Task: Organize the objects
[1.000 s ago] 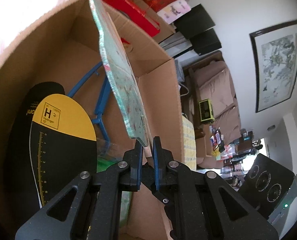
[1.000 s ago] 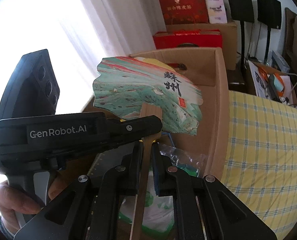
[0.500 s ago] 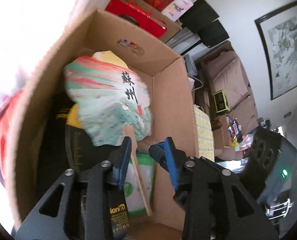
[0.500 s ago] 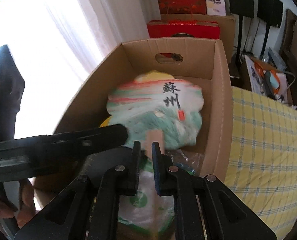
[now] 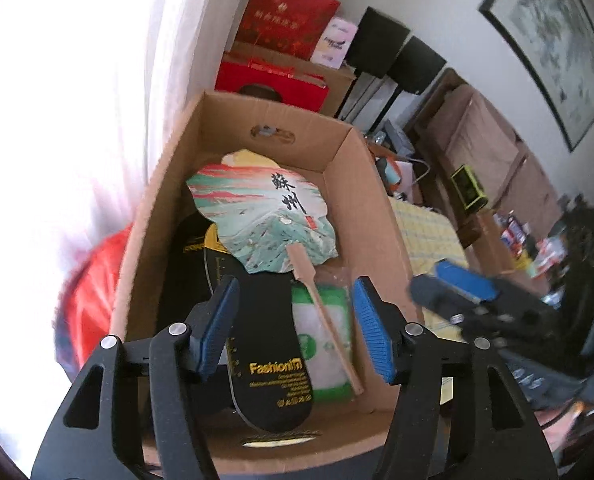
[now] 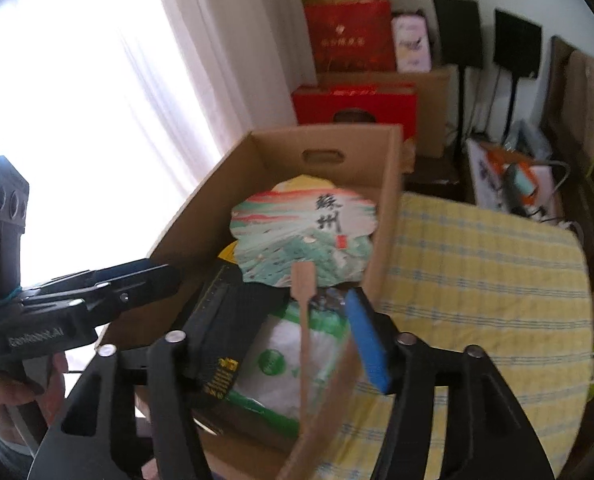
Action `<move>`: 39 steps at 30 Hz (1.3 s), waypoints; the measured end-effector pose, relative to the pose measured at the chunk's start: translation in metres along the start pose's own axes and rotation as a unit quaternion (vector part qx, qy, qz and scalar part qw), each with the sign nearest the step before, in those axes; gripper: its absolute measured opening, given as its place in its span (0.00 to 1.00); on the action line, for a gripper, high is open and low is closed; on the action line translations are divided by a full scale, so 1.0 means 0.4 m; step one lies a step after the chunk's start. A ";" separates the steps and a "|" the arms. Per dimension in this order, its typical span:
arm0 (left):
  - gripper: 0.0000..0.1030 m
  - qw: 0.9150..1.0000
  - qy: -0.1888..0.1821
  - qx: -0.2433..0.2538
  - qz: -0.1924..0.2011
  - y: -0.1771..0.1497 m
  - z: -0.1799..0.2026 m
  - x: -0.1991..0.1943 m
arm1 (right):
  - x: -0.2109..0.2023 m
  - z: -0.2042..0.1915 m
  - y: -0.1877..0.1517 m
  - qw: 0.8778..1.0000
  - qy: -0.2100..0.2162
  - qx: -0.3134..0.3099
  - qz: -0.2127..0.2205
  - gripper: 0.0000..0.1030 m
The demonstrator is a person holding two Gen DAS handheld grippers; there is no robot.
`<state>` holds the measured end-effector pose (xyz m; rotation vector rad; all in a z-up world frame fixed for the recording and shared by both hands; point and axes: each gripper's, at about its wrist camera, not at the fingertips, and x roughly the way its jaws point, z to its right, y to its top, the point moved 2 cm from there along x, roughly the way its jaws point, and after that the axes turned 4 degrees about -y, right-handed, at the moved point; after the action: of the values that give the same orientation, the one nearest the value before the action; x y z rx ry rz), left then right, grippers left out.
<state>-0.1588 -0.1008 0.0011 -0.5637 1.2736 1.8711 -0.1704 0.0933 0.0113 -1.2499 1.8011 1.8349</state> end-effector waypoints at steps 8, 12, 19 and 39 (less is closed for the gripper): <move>0.80 0.999 0.012 0.042 0.024 -0.048 0.076 -0.051 | -0.092 0.080 -0.069 0.999 -0.042 0.018 0.018 0.78; 0.88 0.997 0.008 0.057 0.043 -0.076 0.111 -0.079 | -0.134 0.110 -0.104 0.997 -0.064 0.019 0.025 0.80; 1.00 0.995 0.023 0.079 0.047 -0.126 0.166 -0.094 | -0.187 0.157 -0.166 0.994 -0.101 0.028 0.039 0.87; 1.00 0.994 0.072 0.076 0.040 -0.283 0.215 -0.065 | -0.306 0.202 -0.304 0.983 -0.168 0.041 0.062 1.00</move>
<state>-0.0465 -0.0101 -0.0100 -0.5821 1.5401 1.8048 -0.0416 0.2335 0.0061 -0.7570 1.7747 1.8818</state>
